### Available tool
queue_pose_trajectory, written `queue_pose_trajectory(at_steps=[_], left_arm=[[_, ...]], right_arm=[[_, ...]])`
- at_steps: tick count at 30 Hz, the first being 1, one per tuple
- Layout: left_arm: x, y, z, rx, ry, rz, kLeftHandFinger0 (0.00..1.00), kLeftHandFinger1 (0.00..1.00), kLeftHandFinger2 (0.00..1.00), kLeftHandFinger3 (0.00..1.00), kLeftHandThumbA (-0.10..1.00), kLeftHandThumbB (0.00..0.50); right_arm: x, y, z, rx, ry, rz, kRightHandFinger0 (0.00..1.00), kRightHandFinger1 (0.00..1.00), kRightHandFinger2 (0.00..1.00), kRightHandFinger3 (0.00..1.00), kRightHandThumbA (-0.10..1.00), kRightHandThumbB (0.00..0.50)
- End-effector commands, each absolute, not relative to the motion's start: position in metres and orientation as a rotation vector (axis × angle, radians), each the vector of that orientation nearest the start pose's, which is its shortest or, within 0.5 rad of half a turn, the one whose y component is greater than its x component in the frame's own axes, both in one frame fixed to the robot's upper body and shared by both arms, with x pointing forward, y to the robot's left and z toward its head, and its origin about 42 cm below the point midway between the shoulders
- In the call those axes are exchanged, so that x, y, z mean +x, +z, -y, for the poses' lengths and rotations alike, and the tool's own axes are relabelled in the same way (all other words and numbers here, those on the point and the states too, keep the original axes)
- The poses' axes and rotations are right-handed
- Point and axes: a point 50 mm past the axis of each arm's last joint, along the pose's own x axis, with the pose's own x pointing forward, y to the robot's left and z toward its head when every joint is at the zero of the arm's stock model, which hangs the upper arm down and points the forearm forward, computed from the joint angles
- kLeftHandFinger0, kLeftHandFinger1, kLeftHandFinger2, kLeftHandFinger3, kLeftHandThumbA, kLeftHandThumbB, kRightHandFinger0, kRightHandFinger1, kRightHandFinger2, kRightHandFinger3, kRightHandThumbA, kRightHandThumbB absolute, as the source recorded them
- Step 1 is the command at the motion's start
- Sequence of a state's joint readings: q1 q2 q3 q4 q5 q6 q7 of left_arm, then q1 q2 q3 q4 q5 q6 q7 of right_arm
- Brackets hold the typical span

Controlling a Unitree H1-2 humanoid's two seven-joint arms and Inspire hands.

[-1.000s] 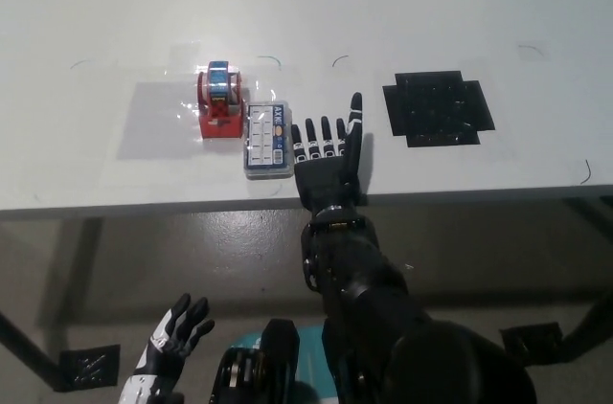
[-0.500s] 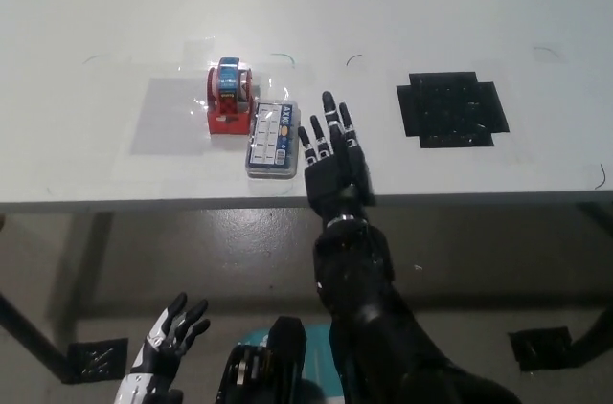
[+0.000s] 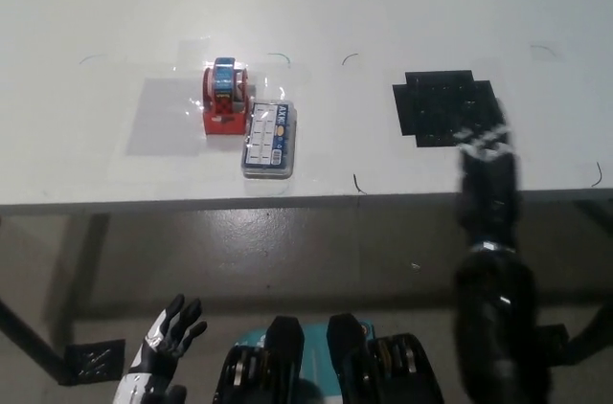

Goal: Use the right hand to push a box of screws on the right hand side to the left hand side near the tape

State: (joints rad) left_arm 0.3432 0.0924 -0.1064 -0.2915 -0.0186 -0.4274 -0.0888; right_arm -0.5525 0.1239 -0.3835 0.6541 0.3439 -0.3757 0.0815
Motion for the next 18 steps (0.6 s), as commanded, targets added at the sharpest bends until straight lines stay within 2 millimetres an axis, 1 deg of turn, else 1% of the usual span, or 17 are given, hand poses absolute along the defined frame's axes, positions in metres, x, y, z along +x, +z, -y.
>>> queue_pose_trajectory(at_steps=[1, 2, 3, 4, 5, 6, 7, 10, 11, 12, 13, 14, 15, 16, 17, 18], left_arm=[[0.175, 0.135, -0.23, 0.089, -0.123, 0.44, 1.0, 1.0, 1.0, 1.0, 0.84, 0.098], [0.177, 0.135, -0.23, 0.088, -0.124, 0.44, 1.0, 1.0, 1.0, 1.0, 0.84, 0.098], [0.178, 0.135, -0.23, 0.088, -0.123, 0.439, 1.0, 1.0, 1.0, 1.0, 0.84, 0.098], [0.18, 0.136, -0.231, 0.091, -0.122, 0.44, 1.0, 1.0, 1.0, 1.0, 0.84, 0.099], [0.182, 0.136, -0.233, 0.095, -0.12, 0.439, 1.0, 1.0, 1.0, 1.0, 0.84, 0.104], [0.184, 0.137, -0.235, 0.098, -0.12, 0.438, 1.0, 1.0, 1.0, 1.0, 0.84, 0.104], [0.187, 0.138, -0.237, 0.098, -0.115, 0.433, 1.0, 1.0, 1.0, 1.0, 0.84, 0.122], [0.195, 0.14, -0.247, 0.114, -0.108, 0.441, 1.0, 1.0, 1.0, 1.0, 0.83, 0.107], [0.199, 0.141, -0.249, 0.123, -0.104, 0.446, 1.0, 1.0, 1.0, 1.0, 0.84, 0.102], [0.202, 0.142, -0.252, 0.136, -0.099, 0.45, 1.0, 1.0, 1.0, 1.0, 0.85, 0.095], [0.205, 0.143, -0.254, 0.147, -0.092, 0.455, 1.0, 1.0, 1.0, 1.0, 0.85, 0.095], [0.209, 0.143, -0.256, 0.151, -0.091, 0.46, 1.0, 1.0, 1.0, 1.0, 0.86, 0.085], [0.213, 0.144, -0.259, 0.162, -0.087, 0.461, 1.0, 1.0, 1.0, 1.0, 0.87, 0.079], [0.218, 0.145, -0.262, 0.168, -0.083, 0.465, 1.0, 1.0, 1.0, 1.0, 0.87, 0.066], [0.225, 0.147, -0.265, 0.181, -0.072, 0.465, 1.0, 1.0, 1.0, 1.0, 0.87, 0.073], [0.229, 0.148, -0.266, 0.184, -0.065, 0.468, 1.0, 1.0, 1.0, 1.0, 0.88, 0.073]], right_arm=[[0.355, 0.222, 0.242, -0.051, -0.011, 0.651, 1.0, 1.0, 1.0, 1.0, 1.0, 0.267], [0.345, 0.221, 0.246, -0.056, 0.003, 0.655, 1.0, 1.0, 1.0, 1.0, 1.0, 0.268], [0.328, 0.217, 0.249, -0.079, 0.022, 0.667, 1.0, 1.0, 1.0, 1.0, 1.0, 0.251], [0.317, 0.213, 0.251, -0.092, 0.031, 0.669, 1.0, 1.0, 1.0, 1.0, 1.0, 0.246], [0.301, 0.206, 0.254, -0.107, 0.043, 0.661, 1.0, 1.0, 1.0, 1.0, 1.0, 0.264], [0.291, 0.201, 0.255, -0.118, 0.051, 0.655, 1.0, 1.0, 1.0, 1.0, 1.0, 0.266], [0.279, 0.195, 0.256, -0.116, 0.061, 0.643, 1.0, 1.0, 1.0, 1.0, 1.0, 0.278], [0.236, 0.171, 0.261, -0.163, 0.062, 0.569, 1.0, 1.0, 1.0, 1.0, 1.0, 0.325], [0.227, 0.166, 0.261, -0.166, 0.062, 0.54, 1.0, 1.0, 1.0, 1.0, 1.0, 0.326], [0.215, 0.158, 0.262, -0.184, 0.067, 0.504, 1.0, 1.0, 1.0, 1.0, 1.0, 0.29], [0.206, 0.151, 0.262, -0.204, 0.079, 0.476, 1.0, 1.0, 1.0, 1.0, 1.0, 0.275], [0.201, 0.146, 0.261, -0.208, 0.089, 0.466, 1.0, 1.0, 1.0, 1.0, 1.0, 0.262], [0.194, 0.136, 0.258, -0.212, 0.102, 0.44, 1.0, 1.0, 1.0, 1.0, 1.0, 0.273], [0.191, 0.129, 0.255, -0.209, 0.11, 0.419, 1.0, 1.0, 1.0, 1.0, 1.0, 0.283], [0.185, 0.114, 0.25, -0.194, 0.125, 0.362, 1.0, 1.0, 1.0, 1.0, 1.0, 0.297], [0.185, 0.109, 0.247, -0.185, 0.133, 0.342, 1.0, 1.0, 1.0, 1.0, 1.0, 0.301]])
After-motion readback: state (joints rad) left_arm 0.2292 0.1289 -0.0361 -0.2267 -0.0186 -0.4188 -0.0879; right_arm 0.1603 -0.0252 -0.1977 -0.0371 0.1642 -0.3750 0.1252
